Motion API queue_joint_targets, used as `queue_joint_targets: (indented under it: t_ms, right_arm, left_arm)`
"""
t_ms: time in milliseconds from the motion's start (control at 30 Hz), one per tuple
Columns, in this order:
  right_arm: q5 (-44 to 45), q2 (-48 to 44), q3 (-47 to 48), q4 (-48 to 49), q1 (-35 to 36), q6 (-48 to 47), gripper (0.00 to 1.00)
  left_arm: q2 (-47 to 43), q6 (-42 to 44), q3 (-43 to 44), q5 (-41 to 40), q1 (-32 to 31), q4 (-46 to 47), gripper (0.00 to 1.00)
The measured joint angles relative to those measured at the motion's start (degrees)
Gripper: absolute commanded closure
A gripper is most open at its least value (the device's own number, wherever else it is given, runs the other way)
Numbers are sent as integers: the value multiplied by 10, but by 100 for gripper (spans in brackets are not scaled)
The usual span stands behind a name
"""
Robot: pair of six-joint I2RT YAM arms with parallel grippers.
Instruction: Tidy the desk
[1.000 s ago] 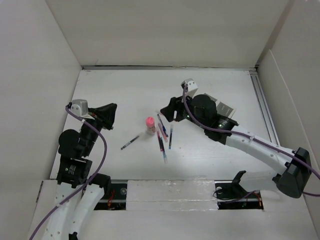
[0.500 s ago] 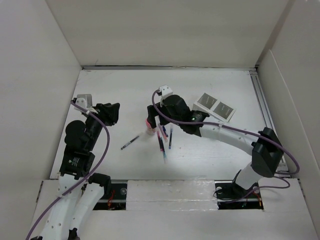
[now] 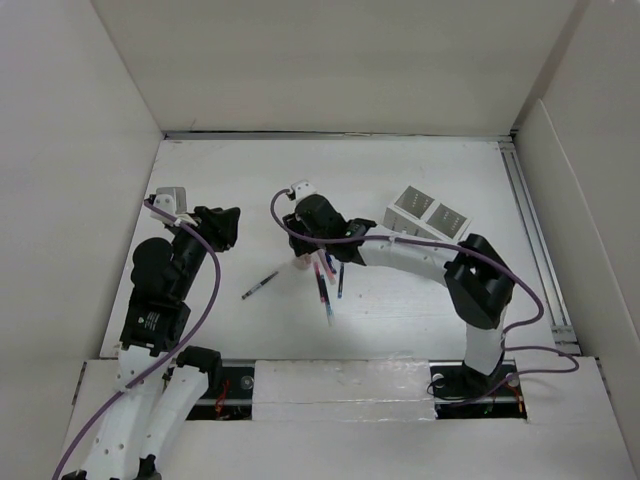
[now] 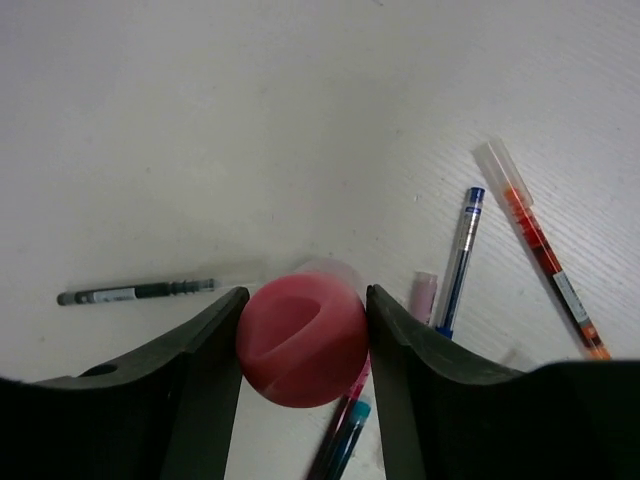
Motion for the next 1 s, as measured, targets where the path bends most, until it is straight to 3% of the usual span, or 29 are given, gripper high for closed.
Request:
queue_joint_targets:
  t_ms: [100,267,467,633,767,1000]
  right_arm:
    - [7,9,17,-9,0,2,72]
    - [16,-22,-1,-9,0,11,78]
    - [76,-204,-71,12,-22,39,78]
    - [180,-405,-169,59,-144,80,75]
    - [250,-513,-264,55,-236,107,75]
    - [273,-560,-313,-10,-318,138,75]
  left_arm:
    - [-1,0,0,3,0,0,60]
    - [0,0,0,9,0,0,61]
    - [-2,0,0,15,0,0,61]
    - [-4,-3,0,22,0,2,61]
    - [-4,-7,0,30,0,5,62]
    - [3,-14,0,46,0,17,62]
